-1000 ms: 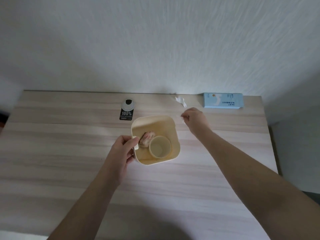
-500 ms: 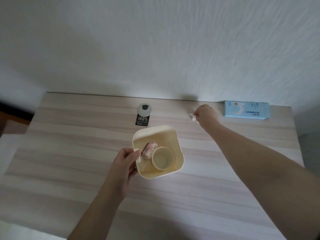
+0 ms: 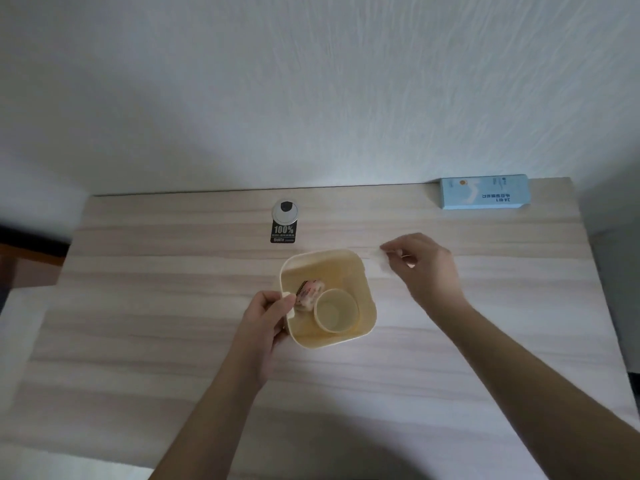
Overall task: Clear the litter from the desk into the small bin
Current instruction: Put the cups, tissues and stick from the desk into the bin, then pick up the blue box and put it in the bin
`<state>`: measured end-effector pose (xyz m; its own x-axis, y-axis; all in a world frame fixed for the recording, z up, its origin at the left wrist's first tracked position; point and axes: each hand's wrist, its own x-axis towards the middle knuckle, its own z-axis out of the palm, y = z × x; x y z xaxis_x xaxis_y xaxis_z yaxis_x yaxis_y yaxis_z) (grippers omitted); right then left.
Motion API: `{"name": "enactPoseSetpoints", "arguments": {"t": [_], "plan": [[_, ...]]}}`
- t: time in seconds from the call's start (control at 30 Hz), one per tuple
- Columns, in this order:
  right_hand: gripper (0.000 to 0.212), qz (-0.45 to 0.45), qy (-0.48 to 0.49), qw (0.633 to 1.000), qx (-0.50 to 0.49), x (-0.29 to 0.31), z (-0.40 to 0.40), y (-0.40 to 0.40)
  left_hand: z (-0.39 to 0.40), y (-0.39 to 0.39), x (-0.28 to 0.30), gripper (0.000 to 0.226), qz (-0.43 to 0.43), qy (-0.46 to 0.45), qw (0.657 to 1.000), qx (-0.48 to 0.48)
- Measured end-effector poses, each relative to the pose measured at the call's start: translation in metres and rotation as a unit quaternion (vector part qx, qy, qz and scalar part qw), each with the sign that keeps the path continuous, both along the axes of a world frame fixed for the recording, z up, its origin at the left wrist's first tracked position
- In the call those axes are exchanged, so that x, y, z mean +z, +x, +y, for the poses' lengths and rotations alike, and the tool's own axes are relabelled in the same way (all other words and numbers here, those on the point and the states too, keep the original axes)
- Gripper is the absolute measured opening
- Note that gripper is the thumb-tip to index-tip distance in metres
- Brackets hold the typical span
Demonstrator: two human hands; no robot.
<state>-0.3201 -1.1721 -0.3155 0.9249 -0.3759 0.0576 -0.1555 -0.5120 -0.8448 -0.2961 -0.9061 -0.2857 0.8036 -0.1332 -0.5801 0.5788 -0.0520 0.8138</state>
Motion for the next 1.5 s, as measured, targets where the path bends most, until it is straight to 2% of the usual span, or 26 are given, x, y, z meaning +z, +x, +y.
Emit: {"name": "enactPoseSetpoints", "arguments": {"t": [0.1,0.2,0.37,0.47,0.53,0.67,0.73,0.87,1.1,1.5], "plan": [[0.021,-0.053,0.019,0.998,0.001,0.026,0.019,-0.034,-0.009,-0.004,0.001,0.023,0.000,0.010,1.000,-0.026],[0.017,-0.080,-0.006,0.996,0.050,0.044,0.039,-0.051,-0.017,-0.012,0.004,0.026,-0.002,0.014,0.999,-0.051],[0.011,-0.021,-0.100,0.988,0.112,0.050,0.070,-0.052,-0.028,-0.035,0.013,0.028,-0.006,0.003,0.997,-0.083],[0.027,0.045,-0.136,0.979,0.146,0.049,0.076,-0.051,-0.030,-0.047,0.017,0.033,-0.005,-0.002,0.995,-0.095],[0.033,0.050,-0.153,0.974,0.159,0.052,0.078,-0.059,-0.029,-0.053,0.018,0.039,-0.001,-0.007,0.995,-0.098],[0.036,0.014,-0.194,0.976,0.099,0.071,0.075,-0.084,-0.026,-0.060,0.015,0.031,-0.004,-0.023,0.994,-0.106],[0.031,-0.016,-0.221,0.973,0.063,0.078,0.075,-0.096,-0.023,-0.062,0.012,0.028,0.001,-0.028,0.994,-0.110],[0.022,-0.022,-0.251,0.967,0.032,0.089,0.078,-0.116,-0.011,-0.060,0.009,0.027,0.014,-0.054,0.990,-0.126],[0.037,0.024,-0.293,0.956,-0.020,0.092,0.078,-0.148,0.003,-0.053,0.003,0.011,0.025,-0.086,0.986,-0.140],[0.055,0.082,-0.277,0.946,-0.149,0.107,0.050,-0.193,-0.014,-0.060,0.006,0.020,0.014,-0.105,0.967,-0.231]]}}
